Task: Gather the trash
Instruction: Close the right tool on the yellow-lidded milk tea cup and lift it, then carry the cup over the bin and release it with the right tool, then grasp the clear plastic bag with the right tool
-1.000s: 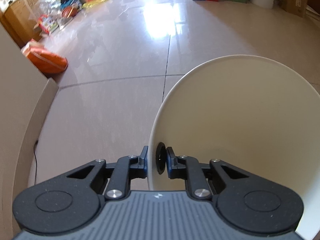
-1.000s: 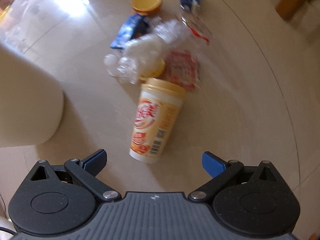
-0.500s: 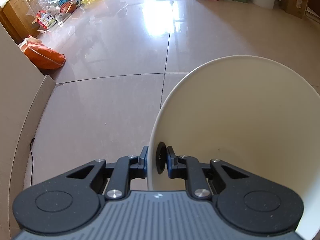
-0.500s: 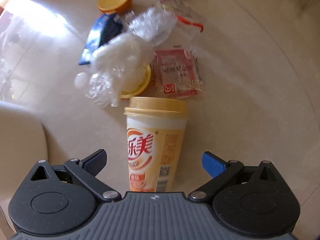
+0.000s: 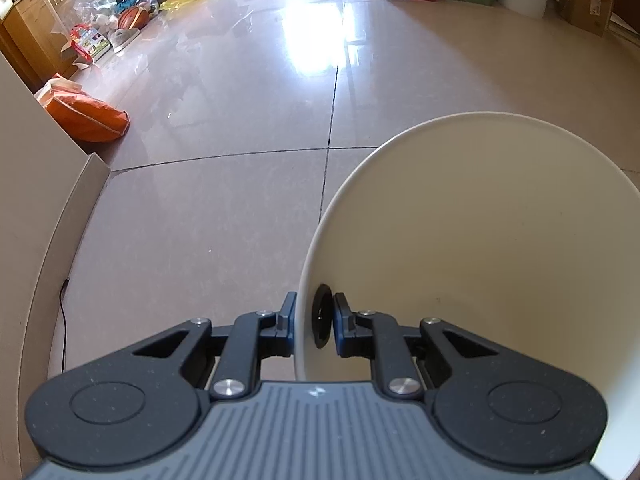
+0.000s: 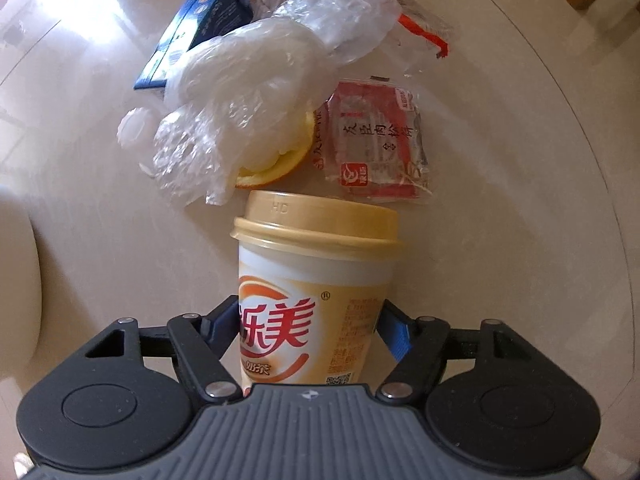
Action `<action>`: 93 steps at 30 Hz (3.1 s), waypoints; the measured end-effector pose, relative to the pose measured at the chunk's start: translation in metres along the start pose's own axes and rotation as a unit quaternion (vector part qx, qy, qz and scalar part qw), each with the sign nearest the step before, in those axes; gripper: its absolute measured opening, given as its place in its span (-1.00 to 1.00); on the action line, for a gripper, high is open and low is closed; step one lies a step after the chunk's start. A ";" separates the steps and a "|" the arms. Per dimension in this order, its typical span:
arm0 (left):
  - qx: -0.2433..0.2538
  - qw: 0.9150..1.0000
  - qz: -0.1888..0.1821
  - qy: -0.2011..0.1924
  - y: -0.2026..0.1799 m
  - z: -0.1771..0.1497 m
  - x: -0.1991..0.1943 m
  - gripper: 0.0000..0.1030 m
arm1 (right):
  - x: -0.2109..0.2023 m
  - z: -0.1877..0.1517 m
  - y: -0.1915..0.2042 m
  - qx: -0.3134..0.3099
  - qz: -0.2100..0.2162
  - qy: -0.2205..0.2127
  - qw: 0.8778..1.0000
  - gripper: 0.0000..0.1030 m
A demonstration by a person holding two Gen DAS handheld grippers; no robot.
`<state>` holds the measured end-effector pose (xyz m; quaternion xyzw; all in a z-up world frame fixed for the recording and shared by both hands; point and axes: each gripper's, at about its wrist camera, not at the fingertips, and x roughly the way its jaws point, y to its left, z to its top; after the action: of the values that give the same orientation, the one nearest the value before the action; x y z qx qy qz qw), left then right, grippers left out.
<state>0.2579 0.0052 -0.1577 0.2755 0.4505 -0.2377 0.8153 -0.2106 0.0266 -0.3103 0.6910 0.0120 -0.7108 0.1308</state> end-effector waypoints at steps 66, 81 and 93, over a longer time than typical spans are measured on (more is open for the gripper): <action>0.077 0.994 -0.080 -0.021 -0.042 0.004 -0.014 -0.58 | -0.286 0.039 0.192 -0.081 0.106 -0.189 0.973 0.63; 0.080 0.994 -0.070 -0.014 -0.047 0.008 -0.003 -0.59 | -0.236 -0.009 0.084 0.063 0.036 -0.206 0.976 0.76; 0.068 0.995 -0.072 -0.006 -0.043 0.009 0.001 -0.59 | -0.148 -0.026 0.005 0.231 0.074 -0.158 0.957 0.76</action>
<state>0.2364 -0.0329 -0.1649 0.2961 0.4466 -0.3276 0.7782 -0.1828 0.0519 -0.1646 0.5804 -0.2246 -0.7825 0.0198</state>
